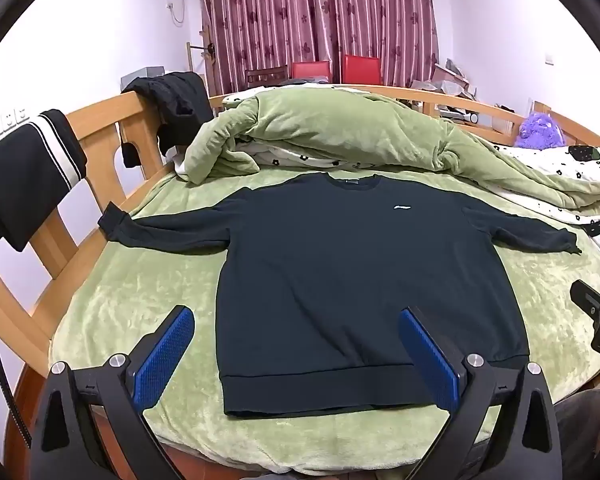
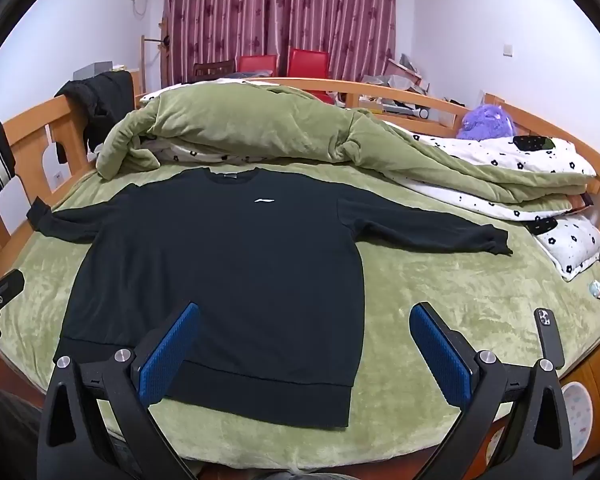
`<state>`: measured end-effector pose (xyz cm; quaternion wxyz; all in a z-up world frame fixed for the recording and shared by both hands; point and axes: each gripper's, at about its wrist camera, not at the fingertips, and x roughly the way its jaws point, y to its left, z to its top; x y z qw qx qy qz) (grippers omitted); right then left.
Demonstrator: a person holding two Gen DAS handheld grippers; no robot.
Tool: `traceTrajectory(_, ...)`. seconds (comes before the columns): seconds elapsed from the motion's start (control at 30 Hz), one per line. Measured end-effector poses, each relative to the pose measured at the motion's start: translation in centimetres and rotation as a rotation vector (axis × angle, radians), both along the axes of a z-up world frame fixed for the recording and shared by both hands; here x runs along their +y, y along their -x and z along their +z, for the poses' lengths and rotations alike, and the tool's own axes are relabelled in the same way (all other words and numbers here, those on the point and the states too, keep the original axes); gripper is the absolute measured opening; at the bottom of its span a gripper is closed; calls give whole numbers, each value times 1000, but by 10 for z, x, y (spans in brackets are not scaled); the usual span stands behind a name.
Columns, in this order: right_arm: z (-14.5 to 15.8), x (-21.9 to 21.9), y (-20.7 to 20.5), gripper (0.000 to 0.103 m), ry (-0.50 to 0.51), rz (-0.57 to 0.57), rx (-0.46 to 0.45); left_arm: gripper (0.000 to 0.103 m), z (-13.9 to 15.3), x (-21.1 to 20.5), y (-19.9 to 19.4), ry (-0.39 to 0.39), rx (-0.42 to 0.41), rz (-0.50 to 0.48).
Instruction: Fold small clothes
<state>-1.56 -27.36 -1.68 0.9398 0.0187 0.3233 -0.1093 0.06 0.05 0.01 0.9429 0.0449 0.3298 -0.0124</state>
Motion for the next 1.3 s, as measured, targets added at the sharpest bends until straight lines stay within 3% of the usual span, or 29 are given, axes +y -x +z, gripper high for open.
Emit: traceTrajectory(1.3,-2,-5,0,103,-15,3,-1,102,6,1,4,7,-17,-23)
